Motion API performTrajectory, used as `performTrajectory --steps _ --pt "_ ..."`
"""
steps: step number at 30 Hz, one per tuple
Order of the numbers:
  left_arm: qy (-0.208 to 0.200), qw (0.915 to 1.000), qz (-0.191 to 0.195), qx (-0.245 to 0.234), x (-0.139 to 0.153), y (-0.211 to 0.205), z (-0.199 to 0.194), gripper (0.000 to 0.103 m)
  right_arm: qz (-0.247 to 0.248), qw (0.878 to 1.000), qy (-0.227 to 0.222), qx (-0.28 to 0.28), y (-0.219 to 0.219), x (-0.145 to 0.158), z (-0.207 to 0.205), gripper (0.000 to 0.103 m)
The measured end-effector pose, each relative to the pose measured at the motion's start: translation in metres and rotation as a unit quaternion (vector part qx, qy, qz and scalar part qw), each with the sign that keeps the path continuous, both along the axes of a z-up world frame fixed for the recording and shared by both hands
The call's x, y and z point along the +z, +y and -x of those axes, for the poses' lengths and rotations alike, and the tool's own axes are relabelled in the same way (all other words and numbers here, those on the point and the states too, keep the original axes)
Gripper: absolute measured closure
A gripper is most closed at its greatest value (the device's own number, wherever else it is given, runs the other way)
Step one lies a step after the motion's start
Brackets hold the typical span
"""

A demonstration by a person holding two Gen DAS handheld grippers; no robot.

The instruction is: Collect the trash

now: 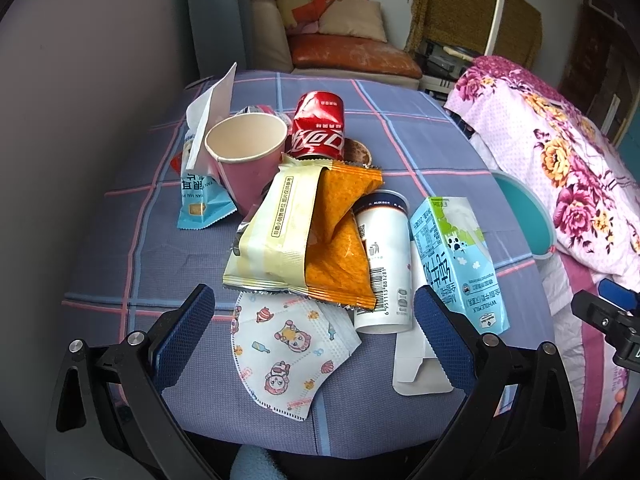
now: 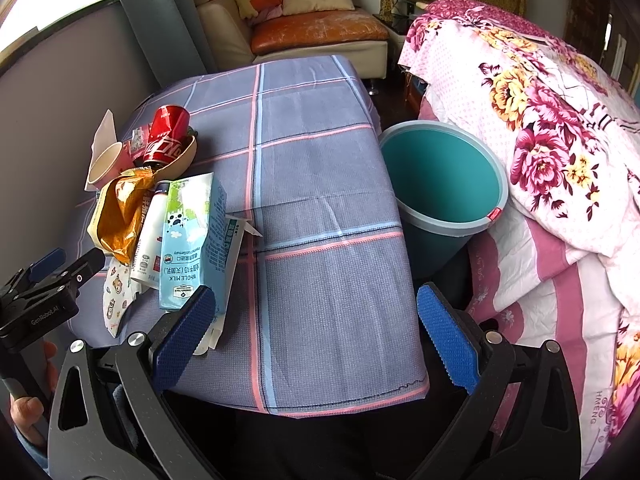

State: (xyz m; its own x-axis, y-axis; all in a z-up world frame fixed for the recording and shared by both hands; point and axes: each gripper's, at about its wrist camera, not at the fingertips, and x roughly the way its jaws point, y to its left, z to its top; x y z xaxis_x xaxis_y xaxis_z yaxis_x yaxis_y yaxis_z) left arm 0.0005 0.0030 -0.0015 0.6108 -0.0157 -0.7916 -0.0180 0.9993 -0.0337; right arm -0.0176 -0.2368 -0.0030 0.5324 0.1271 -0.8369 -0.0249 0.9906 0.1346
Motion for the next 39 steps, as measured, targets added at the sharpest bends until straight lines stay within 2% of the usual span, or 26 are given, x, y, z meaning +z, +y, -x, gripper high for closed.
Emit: performTrajectory --steps 11,19,22,24,31,32,33,37,39 --pt "0.006 1.0 0.006 -0.001 -0.002 0.011 -0.006 0.004 -0.019 0.999 0.015 0.022 0.012 0.003 -0.013 0.006" --pt "0.014 0.9997 0.021 -0.007 -0.005 0.043 -0.015 0.004 -0.021 0.995 0.032 0.09 0.061 0.001 -0.038 0.007" --pt "0.018 0.9993 0.033 -0.005 -0.009 0.056 -0.016 0.004 -0.018 0.993 0.047 0.108 0.077 -0.004 -0.05 0.017" --pt "0.021 0.9989 0.041 -0.006 -0.012 0.063 -0.017 0.004 -0.014 0.992 0.063 0.113 0.086 -0.011 -0.063 0.028" --pt "0.035 0.9973 0.062 -0.015 -0.018 0.076 -0.018 0.004 -0.01 0.987 0.092 0.132 0.102 -0.033 -0.089 0.03" --pt "0.035 0.9971 0.065 -0.017 -0.017 0.076 -0.018 0.004 -0.015 0.986 0.095 0.135 0.104 -0.036 -0.091 0.044" --pt "0.034 0.997 0.066 -0.02 -0.016 0.077 -0.018 0.004 -0.025 0.985 0.103 0.138 0.103 -0.04 -0.093 0.052" --pt "0.021 0.9964 0.069 -0.045 -0.002 0.066 -0.018 0.005 -0.059 0.984 0.093 0.141 0.091 -0.037 -0.093 0.053" --pt "0.016 0.9955 0.067 -0.065 0.007 0.054 -0.019 0.01 -0.073 0.985 0.087 0.13 0.079 -0.033 -0.095 0.053"
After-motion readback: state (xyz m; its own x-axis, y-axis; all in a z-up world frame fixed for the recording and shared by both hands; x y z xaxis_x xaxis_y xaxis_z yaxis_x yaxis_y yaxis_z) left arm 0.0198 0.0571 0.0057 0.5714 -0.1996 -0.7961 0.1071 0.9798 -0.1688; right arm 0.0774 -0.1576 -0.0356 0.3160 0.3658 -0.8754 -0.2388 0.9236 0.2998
